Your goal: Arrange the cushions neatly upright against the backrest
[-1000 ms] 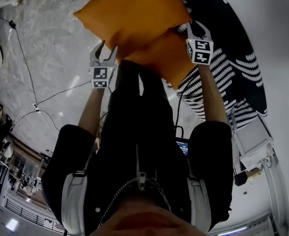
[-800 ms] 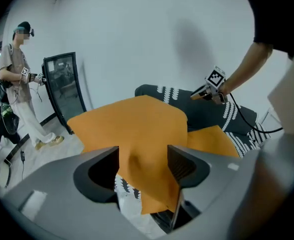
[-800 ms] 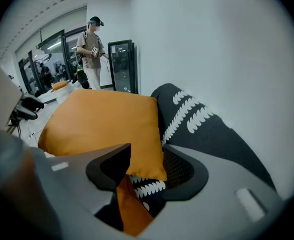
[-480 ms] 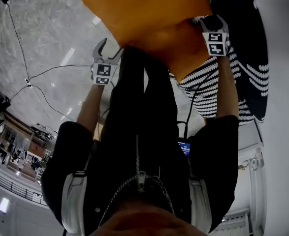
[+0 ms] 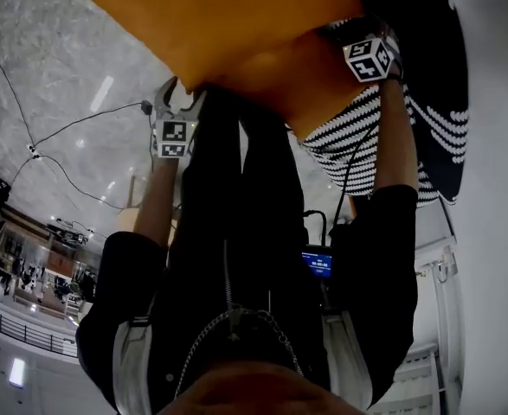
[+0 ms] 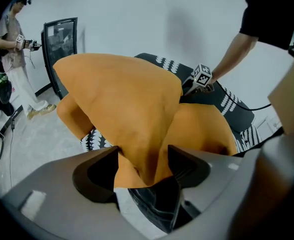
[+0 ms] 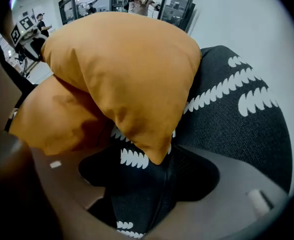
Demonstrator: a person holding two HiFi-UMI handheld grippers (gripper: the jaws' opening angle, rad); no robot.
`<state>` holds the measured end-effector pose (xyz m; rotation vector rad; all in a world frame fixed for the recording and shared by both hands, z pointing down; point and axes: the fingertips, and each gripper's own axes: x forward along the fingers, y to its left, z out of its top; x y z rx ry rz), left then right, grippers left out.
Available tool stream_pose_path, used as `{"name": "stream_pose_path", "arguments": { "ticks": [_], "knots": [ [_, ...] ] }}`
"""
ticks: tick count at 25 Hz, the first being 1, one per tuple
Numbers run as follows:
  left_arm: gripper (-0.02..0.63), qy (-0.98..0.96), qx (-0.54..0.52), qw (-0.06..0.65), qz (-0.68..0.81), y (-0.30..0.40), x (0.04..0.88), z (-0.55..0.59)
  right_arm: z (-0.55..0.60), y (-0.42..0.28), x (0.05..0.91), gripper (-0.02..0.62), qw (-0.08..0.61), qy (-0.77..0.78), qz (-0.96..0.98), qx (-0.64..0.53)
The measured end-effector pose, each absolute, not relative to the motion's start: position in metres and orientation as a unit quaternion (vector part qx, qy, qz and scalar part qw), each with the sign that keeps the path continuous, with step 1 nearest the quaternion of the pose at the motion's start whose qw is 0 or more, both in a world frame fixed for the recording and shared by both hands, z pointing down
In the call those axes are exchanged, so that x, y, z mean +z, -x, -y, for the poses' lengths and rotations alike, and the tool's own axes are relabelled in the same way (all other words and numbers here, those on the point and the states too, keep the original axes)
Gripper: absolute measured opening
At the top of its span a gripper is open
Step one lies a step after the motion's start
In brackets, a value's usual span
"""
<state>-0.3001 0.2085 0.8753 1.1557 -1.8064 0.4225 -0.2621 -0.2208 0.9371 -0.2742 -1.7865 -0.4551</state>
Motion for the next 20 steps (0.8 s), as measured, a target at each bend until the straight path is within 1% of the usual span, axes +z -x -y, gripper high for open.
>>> {"name": "stream_pose_path", "arguments": {
  "ticks": [4,7,8,10,11,13,17,20],
  "knots": [
    [0.252,-0.453,0.17,0.465,0.741,0.306,0.876,-0.207,0.235,0.275,0.952,0.319,0.597,0.094,0.773,-0.193],
    [0.213,-0.463,0.163,0.472,0.732,0.309,0.874,-0.203,0.237,0.284,0.957,0.312,0.6,0.089,0.777,-0.168],
    [0.201,-0.467,0.165,0.471,0.73,0.309,0.872,-0.2,0.237,0.284,0.957,0.29,0.604,0.092,0.776,-0.158],
    [0.169,-0.471,0.172,0.464,0.731,0.311,0.866,-0.195,0.236,0.283,0.952,0.199,0.606,0.102,0.776,-0.141],
    [0.155,-0.47,0.174,0.46,0.733,0.313,0.862,-0.192,0.236,0.282,0.947,0.165,0.603,0.102,0.779,-0.136],
    [0.124,-0.468,0.173,0.45,0.74,0.314,0.85,-0.188,0.239,0.279,0.933,0.12,0.594,0.093,0.788,-0.129],
    [0.086,-0.466,0.179,0.437,0.748,0.319,0.817,-0.198,0.227,0.276,0.898,0.065,0.58,0.07,0.805,-0.103],
    [0.074,-0.469,0.18,0.418,0.757,0.326,0.792,-0.201,0.221,0.271,0.868,0.055,0.556,0.043,0.825,-0.09]
  ]
}}
